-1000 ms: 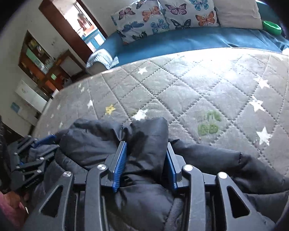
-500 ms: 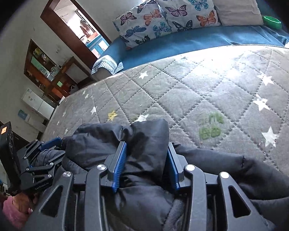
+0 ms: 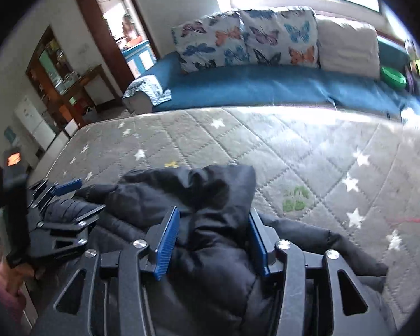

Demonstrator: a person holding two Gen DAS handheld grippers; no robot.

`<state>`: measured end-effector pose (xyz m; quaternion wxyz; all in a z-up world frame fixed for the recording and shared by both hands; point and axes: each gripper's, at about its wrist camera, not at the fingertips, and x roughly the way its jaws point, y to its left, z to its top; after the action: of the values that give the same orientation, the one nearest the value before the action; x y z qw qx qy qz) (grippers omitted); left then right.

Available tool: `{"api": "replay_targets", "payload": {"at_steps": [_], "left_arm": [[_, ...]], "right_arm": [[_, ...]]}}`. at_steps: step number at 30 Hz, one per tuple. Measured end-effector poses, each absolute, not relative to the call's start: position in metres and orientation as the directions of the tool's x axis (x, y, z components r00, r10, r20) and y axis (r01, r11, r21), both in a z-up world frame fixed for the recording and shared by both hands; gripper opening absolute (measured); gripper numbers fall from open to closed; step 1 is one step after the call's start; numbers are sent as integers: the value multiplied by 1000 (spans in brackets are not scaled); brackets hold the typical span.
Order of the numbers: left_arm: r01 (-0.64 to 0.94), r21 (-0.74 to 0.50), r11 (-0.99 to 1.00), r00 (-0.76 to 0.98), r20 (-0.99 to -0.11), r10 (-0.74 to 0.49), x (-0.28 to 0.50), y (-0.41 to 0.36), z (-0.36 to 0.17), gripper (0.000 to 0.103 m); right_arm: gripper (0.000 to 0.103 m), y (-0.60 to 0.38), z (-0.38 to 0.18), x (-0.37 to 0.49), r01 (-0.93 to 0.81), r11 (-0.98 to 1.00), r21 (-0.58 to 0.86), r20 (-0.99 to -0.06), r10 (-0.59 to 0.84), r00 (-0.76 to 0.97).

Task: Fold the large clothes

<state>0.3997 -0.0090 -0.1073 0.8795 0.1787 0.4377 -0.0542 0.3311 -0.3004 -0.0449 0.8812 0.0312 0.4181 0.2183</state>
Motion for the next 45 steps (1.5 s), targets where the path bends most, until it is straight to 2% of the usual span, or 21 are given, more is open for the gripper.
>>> {"api": "replay_targets", "payload": {"at_steps": [3,11,17,20,26,38,42,45], "left_arm": [[249,277,928,613,-787,70,400,-10,-107,84],[243,280,929,610,-788,78,400,-12,-109,86],[235,287,929,611,-787,88,399,-13,-110,89],[229,293,928,610,-786,98,400,-12,-109,92],[218,325,920,613,-780,130,400,-16,-111,95],[167,412,896,660,-722,209,384,-20,-100,98],[206,345,916,659,-740,131,359,-17,-79,97],[226,284,932,691,-721,52,320,-14,-53,98]], "right_arm": [[61,-290,-33,313,-406,897,172,-702,401,588],[61,-271,-2,272,-403,911,-84,-616,271,740],[62,-249,-24,272,-550,835,-28,-694,380,612],[62,-244,-48,284,-534,845,-22,-745,342,573],[71,-249,-67,290,-517,856,10,-733,358,578],[73,-245,-78,288,-507,862,-23,-725,335,602],[74,-242,-79,286,-503,863,-50,-730,312,608],[74,-234,-78,277,-494,861,-123,-724,263,638]]}}
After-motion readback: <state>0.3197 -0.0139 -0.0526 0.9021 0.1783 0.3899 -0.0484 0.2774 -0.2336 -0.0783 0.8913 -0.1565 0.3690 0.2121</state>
